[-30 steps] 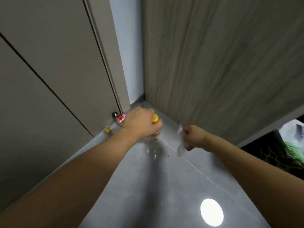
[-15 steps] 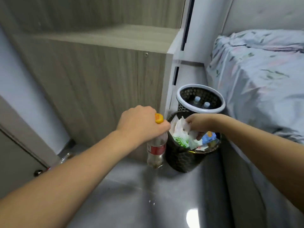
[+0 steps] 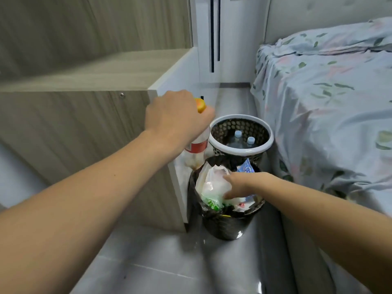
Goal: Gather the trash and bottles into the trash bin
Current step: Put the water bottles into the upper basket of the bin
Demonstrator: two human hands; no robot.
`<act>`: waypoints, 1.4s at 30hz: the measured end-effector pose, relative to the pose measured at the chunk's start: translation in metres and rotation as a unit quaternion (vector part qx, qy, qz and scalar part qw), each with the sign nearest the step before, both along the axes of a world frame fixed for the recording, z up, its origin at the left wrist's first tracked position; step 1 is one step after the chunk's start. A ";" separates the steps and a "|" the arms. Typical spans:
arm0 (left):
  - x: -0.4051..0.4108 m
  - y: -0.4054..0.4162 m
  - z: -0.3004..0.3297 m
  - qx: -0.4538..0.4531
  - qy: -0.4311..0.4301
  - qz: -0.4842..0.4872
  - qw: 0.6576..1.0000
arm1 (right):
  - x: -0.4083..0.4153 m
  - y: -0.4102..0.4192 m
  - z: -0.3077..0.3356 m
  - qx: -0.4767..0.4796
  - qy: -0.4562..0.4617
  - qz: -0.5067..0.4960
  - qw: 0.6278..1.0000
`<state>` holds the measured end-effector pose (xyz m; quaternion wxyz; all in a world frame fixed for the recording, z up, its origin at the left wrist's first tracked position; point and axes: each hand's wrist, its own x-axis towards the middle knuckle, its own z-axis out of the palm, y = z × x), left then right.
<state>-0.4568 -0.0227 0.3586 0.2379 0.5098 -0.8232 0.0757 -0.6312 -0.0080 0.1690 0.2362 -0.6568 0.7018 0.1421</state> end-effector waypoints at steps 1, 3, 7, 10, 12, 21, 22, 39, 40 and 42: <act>-0.008 -0.006 0.005 -0.006 0.005 -0.003 1.000 | -0.007 -0.001 0.012 0.014 0.014 0.005 1.000; -0.027 -0.018 0.011 -0.010 0.022 -0.014 1.000 | -0.022 -0.004 0.043 0.000 0.028 0.009 1.000; -0.074 -0.042 0.007 0.022 0.050 -0.035 0.998 | -0.055 -0.008 0.077 -0.087 0.018 -0.003 0.996; -0.109 -0.068 -0.010 0.047 0.060 -0.051 0.996 | -0.083 -0.012 0.071 -0.109 0.018 -0.031 0.993; -0.132 -0.089 -0.023 0.066 0.056 -0.051 0.995 | -0.102 -0.014 0.060 -0.118 0.026 -0.050 0.991; -0.220 -0.182 -0.113 0.231 -0.044 -0.010 0.972 | -0.131 -0.040 0.030 -0.206 -0.011 -0.103 0.973; -0.229 -0.190 -0.126 0.245 -0.055 -0.007 0.968 | -0.131 -0.042 0.025 -0.207 -0.010 -0.098 0.973; -0.257 -0.259 -0.247 0.350 -0.152 -0.010 0.924 | -0.135 -0.052 0.004 -0.245 -0.021 -0.094 0.965; -0.256 -0.259 -0.248 0.348 -0.146 -0.010 0.926 | -0.135 -0.052 0.003 -0.244 -0.022 -0.092 0.965; -0.254 -0.255 -0.246 0.335 -0.120 -0.007 0.934 | -0.134 -0.052 0.003 -0.240 -0.024 -0.089 0.966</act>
